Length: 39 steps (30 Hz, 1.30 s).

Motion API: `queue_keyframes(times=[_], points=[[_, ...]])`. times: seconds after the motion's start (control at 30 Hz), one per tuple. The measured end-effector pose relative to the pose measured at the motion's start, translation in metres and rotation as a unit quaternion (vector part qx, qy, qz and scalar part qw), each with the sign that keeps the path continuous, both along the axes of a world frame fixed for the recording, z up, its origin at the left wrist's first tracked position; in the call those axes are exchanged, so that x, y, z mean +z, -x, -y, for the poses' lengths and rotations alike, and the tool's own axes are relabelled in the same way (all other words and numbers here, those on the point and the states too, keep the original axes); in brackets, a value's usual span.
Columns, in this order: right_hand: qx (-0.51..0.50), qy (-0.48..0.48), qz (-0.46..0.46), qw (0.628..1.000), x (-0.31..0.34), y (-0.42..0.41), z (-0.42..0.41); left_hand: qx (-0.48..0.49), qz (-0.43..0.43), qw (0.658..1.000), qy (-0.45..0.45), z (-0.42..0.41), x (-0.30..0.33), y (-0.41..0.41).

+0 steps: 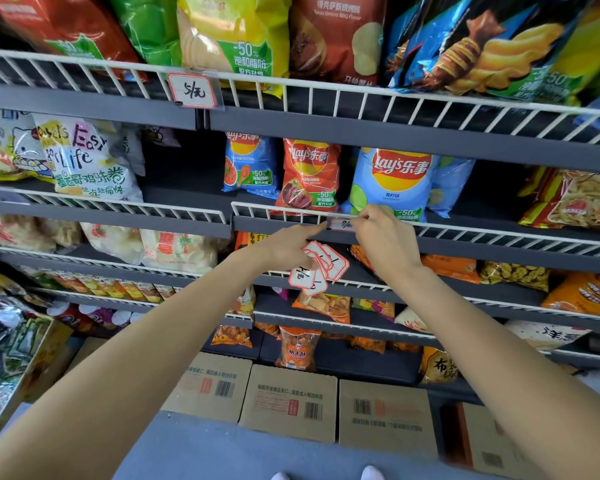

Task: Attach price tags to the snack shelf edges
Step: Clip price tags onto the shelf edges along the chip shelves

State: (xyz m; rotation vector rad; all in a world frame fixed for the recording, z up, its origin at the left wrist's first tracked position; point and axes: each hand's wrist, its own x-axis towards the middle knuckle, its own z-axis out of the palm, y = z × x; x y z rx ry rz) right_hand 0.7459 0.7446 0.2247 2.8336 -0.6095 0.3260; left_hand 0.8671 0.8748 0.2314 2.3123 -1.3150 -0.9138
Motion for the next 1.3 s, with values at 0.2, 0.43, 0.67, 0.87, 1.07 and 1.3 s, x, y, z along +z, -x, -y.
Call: queue_keyframes(times=[0.2, 0.43, 0.67, 0.87, 1.07, 1.3], points=[[-0.009, -0.004, -0.033, 0.999, 0.009, 0.000, -0.004, 0.012, -0.030, 0.999, 0.020, 0.001, 0.008, 0.004], [-0.005, -0.019, -0.043, 0.999, 0.006, -0.001, -0.005, 0.034, -0.048, 0.997, 0.051, 0.003, 0.013, 0.010], [0.000, -0.413, 0.105, 0.905, 0.030, 0.005, -0.008, 0.158, -0.118, 0.965, 0.174, -0.009, 0.012, 0.015], [0.019, -0.577, 0.144, 0.804, 0.053, -0.001, -0.025, 0.236, -0.131, 0.930, 0.249, -0.032, 0.023, 0.015], [0.057, -0.563, 0.169, 0.807, 0.062, -0.036, -0.058, 0.254, -0.085, 0.920, 0.287, -0.074, 0.032, -0.013], [0.070, -0.594, 0.226, 0.769, 0.053, -0.119, -0.137, 0.280, -0.082, 0.909, 0.297, -0.160, 0.023, -0.095]])
